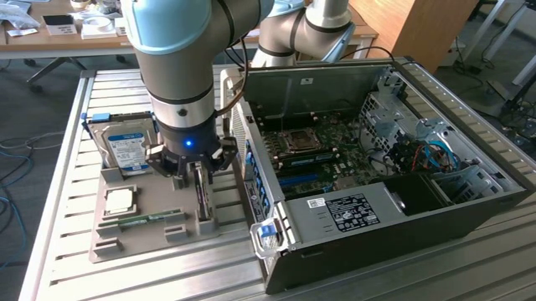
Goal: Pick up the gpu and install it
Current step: 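Pick up the gpu and move the gpu toward the slot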
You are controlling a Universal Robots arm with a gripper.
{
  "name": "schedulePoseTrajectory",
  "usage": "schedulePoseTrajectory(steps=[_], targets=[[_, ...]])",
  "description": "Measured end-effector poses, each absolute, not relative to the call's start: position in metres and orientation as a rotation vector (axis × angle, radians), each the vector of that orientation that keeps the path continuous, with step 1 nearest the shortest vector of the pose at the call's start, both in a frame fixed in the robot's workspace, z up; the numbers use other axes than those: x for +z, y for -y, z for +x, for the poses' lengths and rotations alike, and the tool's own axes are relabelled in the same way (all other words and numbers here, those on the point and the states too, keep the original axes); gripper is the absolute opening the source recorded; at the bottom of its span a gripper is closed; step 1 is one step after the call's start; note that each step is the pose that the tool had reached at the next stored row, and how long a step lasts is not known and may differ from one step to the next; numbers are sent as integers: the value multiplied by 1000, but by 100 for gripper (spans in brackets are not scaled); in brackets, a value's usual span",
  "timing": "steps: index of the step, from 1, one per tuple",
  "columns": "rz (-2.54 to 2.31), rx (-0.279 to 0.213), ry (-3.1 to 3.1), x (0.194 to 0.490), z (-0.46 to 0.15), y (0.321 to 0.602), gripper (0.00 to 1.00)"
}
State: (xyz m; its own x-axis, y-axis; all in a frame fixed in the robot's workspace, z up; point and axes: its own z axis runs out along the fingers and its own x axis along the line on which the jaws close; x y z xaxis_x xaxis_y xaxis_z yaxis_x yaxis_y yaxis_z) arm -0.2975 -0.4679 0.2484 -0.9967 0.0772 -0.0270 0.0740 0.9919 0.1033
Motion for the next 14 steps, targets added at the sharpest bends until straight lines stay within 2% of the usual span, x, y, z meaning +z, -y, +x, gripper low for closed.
schedulePoseTrajectory(steps=[14], targets=[[118,159,-3105,241,-298,468,47]])
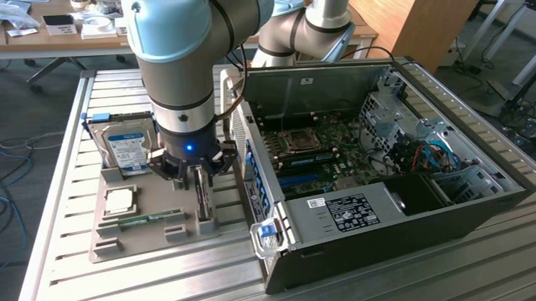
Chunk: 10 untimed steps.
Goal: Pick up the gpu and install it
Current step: 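Pick up the gpu and move the gpu toward the slot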
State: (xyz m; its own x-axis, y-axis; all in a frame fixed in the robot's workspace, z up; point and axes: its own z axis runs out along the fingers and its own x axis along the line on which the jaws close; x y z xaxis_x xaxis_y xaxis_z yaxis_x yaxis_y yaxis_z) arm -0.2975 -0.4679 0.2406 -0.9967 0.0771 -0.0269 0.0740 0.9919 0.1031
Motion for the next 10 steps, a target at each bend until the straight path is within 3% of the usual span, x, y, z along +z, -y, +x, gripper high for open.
schedulePoseTrajectory(steps=[10], targets=[[118,159,-3104,239,-298,468,47]])
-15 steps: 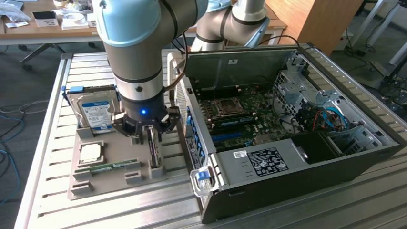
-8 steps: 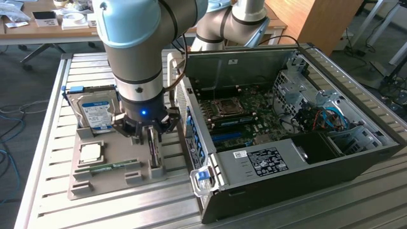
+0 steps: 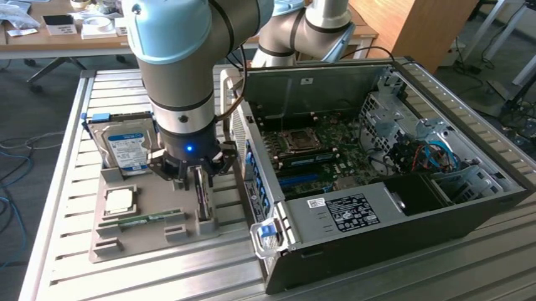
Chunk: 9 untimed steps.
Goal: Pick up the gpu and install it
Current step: 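Pick up the gpu and move the gpu toward the slot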
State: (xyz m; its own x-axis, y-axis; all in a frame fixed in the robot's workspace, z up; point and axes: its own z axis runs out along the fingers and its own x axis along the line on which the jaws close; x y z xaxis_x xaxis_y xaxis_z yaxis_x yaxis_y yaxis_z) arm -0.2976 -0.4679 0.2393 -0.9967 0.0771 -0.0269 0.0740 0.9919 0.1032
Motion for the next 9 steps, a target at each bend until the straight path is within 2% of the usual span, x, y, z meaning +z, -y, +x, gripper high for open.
schedulePoseTrajectory(steps=[9], targets=[[118,159,-3104,236,-298,467,47]])
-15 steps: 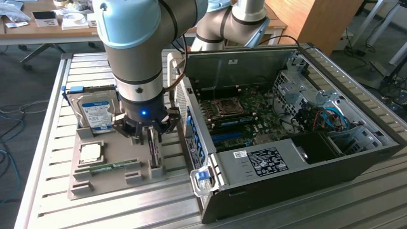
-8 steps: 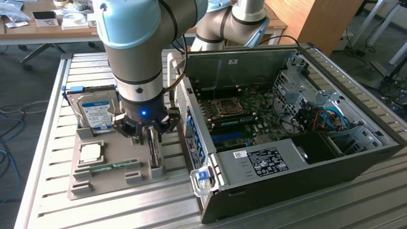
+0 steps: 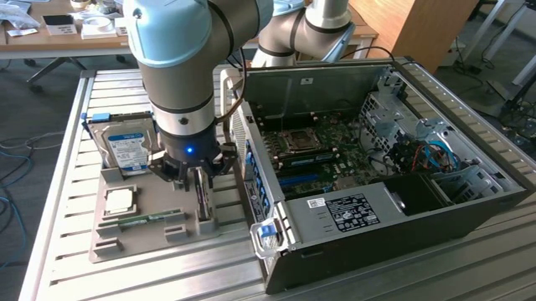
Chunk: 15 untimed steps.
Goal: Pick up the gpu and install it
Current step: 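Pick up the gpu and move the gpu toward the slot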
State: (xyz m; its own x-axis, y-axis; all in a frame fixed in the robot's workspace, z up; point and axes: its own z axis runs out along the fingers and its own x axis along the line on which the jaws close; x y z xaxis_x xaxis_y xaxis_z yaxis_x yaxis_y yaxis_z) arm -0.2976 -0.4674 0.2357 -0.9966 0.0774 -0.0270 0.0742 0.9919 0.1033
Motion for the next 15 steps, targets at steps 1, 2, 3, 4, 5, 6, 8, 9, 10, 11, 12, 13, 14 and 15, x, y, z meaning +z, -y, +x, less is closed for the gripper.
schedulePoseTrajectory(steps=[1,2,3,4,5,6,8,9,10,11,12,13,14,15], targets=[[118,159,-3104,236,-298,467,47],[118,159,-3104,236,-298,467,47],[118,159,-3104,236,-298,466,47],[118,159,-3104,236,-297,466,47],[118,159,-3104,235,-297,465,47],[118,159,-3104,235,-297,465,47],[118,159,-3105,234,-298,465,47],[118,159,-3105,233,-298,465,47],[118,159,-3105,233,-298,464,47],[118,159,-3104,233,-298,464,47],[118,159,-3104,232,-298,464,47],[118,159,-3105,232,-297,464,47],[118,159,-3104,231,-297,463,47],[118,159,-3104,231,-297,463,47]])
